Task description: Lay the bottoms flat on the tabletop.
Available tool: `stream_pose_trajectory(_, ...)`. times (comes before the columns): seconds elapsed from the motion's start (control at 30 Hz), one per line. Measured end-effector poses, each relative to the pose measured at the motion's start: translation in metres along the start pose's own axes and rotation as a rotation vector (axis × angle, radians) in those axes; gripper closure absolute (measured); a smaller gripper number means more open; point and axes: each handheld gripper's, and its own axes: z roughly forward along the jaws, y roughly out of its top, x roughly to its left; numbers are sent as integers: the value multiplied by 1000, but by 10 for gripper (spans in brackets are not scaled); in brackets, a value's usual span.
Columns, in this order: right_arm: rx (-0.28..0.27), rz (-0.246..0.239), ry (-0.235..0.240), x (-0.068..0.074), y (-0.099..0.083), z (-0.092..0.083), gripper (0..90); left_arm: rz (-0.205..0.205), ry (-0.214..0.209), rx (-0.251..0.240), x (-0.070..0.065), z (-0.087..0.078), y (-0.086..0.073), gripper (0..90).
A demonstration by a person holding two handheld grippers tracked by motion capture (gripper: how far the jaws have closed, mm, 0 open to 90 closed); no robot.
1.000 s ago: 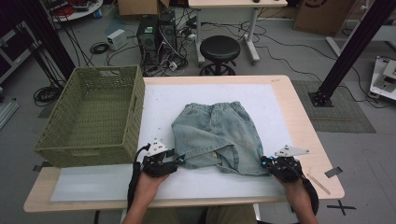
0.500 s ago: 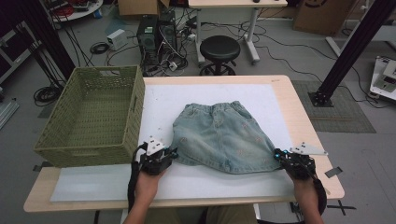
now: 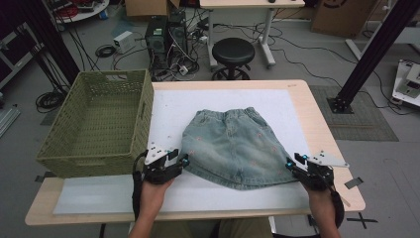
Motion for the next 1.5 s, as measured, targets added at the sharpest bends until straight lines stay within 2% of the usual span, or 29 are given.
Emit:
stream_pose_trajectory(0.1, -18, -20, 42, 6, 0, 0, 628, 15, -6, -21, 0, -3, 1, 484)
stream_pose_trajectory(0.17, -22, -11, 68, 11, 0, 2, 620, 8, -8, -24, 0, -2, 1, 473)
stream_pose_trajectory(0.3, -30, -34, 166, 27, 2, 7, 622, 13, -7, -9, 0, 0, 1, 469)
stream_pose_trajectory(0.43, -4, -74, 257, 48, 4, 16, 674, 5, -5, 5, 0, 4, 1, 469)
stream_pose_trajectory(0.6, 27, -148, 345, 77, 7, 28, 680, 9, -4, 10, 1, 7, 2, 469)
stream_pose_trajectory(0.83, 84, -182, 411, 102, 12, 43, 673, 13, 0, 30, 1, 10, 0, 469)
stream_pose_trajectory(0.97, 123, -190, 406, 109, 14, 53, 661, 5, 3, 34, 3, 11, -1, 469)
stream_pose_trajectory(1.1, 153, -231, 370, 116, 16, 59, 670, 2, 8, 37, 3, 11, -3, 469)
stream_pose_trajectory(1.23, 181, -195, 394, 116, 17, 62, 779, -5, 16, 43, 4, 10, -4, 469)
stream_pose_trajectory(1.33, 180, -245, 362, 122, 18, 61, 813, -2, 19, 49, 5, 9, -6, 469)
stream_pose_trajectory(1.4, 186, -246, 355, 123, 18, 61, 807, 1, 20, 53, 5, 8, -6, 469)
stream_pose_trajectory(1.5, 185, -223, 373, 121, 18, 58, 670, 7, 18, 62, 4, 8, -9, 471)
